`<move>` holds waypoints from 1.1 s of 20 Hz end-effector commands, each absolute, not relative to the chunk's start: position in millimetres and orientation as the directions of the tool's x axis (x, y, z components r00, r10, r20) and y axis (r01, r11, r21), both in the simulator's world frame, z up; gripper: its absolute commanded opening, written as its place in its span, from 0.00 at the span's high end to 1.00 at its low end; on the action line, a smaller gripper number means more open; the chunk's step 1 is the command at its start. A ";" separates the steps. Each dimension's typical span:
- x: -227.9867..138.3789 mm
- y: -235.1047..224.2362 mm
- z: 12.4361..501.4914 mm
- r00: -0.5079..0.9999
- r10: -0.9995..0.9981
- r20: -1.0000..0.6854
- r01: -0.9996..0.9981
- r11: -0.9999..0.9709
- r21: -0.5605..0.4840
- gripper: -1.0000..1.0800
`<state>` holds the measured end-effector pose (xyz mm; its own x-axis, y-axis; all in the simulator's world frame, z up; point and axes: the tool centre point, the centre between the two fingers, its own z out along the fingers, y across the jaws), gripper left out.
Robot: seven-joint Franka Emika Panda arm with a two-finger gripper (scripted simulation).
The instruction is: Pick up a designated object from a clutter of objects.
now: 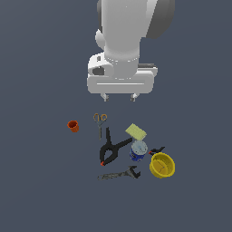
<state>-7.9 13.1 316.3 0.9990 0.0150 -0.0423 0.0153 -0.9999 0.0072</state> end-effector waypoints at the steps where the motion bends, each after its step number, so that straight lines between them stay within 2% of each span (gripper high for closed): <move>1: -7.9 13.1 316.3 0.999 0.015 -0.042 0.015 -1.000 0.007 0.04; 12: -9.9 1.4 310.2 0.998 0.008 -0.061 0.006 -1.000 -0.018 0.04; 22: 1.1 9.9 297.2 0.997 -0.049 -0.056 -0.050 -0.999 -0.012 0.04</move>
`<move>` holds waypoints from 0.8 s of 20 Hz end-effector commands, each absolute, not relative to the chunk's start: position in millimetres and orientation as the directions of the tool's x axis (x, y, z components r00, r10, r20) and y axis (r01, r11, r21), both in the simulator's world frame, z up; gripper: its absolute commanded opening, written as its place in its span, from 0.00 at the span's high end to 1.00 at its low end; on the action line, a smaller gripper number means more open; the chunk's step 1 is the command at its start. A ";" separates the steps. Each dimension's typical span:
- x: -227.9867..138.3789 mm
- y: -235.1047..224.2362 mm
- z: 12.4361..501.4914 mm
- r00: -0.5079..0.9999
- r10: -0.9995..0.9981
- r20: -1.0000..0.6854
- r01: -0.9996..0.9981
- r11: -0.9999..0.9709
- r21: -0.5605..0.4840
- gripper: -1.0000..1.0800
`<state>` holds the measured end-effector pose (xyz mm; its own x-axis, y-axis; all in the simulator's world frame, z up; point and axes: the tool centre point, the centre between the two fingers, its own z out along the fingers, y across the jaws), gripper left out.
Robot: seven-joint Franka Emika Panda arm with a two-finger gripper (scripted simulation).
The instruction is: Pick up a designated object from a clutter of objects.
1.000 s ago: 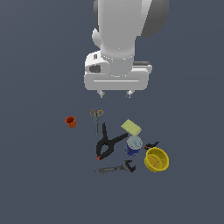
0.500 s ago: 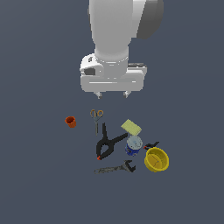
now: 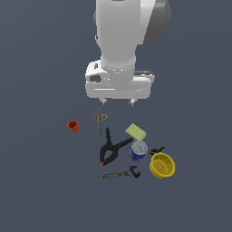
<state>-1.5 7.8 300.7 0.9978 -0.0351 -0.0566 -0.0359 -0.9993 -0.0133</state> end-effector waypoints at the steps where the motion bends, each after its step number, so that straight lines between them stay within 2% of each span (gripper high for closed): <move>1: 3.2 11.5 294.5 0.997 -0.060 -0.055 -0.061 -0.998 -0.011 0.04; 16: 47.6 52.6 223.5 0.944 -0.330 -0.032 -0.330 -0.944 0.002 0.04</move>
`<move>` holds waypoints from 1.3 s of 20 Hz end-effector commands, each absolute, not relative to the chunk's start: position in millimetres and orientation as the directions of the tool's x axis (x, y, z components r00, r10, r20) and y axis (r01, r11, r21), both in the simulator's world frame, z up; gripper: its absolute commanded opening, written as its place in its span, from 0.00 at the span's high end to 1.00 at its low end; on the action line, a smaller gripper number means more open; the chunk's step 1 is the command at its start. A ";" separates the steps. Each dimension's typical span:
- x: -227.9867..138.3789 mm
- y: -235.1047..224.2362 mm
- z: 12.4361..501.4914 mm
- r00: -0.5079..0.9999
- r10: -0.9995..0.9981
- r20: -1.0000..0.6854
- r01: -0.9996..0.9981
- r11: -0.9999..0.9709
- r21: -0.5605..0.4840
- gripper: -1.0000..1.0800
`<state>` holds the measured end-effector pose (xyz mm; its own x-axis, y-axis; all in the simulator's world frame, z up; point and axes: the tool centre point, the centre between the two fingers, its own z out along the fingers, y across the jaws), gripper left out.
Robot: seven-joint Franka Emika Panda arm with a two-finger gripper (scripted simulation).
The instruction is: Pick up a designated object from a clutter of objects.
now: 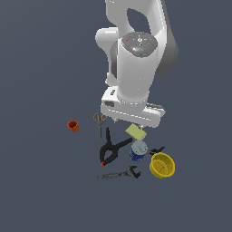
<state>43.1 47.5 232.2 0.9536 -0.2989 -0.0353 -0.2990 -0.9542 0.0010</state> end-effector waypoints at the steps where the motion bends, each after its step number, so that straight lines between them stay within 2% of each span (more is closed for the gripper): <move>1: 50.4 55.9 217.7 0.936 -0.349 -0.030 -0.349 -0.937 0.002 0.04; 14: 75.4 94.9 147.7 0.827 -0.562 -0.007 -0.562 -0.827 0.002 0.04; 26: 80.7 107.8 124.2 0.782 -0.623 0.000 -0.623 -0.782 0.000 0.04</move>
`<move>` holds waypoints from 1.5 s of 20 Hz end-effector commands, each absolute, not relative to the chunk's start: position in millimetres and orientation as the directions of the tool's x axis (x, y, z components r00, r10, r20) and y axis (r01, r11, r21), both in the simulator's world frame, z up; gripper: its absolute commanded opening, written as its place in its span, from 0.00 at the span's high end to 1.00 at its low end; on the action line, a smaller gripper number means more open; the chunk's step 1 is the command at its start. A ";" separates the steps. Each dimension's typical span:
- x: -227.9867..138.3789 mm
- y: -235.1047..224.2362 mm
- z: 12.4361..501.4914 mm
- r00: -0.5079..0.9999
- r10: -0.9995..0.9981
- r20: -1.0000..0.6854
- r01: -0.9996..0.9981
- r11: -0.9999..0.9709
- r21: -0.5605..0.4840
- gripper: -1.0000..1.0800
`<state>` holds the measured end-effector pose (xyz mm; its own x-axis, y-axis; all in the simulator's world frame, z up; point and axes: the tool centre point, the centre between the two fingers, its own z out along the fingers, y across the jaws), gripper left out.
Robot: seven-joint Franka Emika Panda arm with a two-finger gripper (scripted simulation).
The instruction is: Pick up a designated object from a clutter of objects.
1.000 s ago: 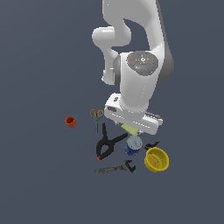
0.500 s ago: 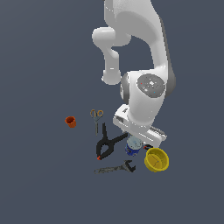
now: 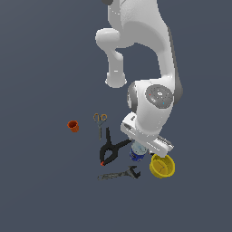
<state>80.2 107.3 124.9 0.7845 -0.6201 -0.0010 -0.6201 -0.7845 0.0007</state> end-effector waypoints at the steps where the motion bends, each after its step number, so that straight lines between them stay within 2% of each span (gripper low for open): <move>1: 80.2 107.2 124.9 0.784 -0.620 -0.001 -0.620 -0.784 0.001 0.04; 18: 80.6 107.5 74.2 0.782 -0.623 0.000 -0.623 -0.782 0.000 0.04; 19: 80.6 107.5 74.2 0.782 -0.623 0.000 -0.623 -0.782 0.000 1.00; 30: 80.5 108.1 75.1 0.782 -0.623 0.000 -0.623 -0.782 -0.001 1.00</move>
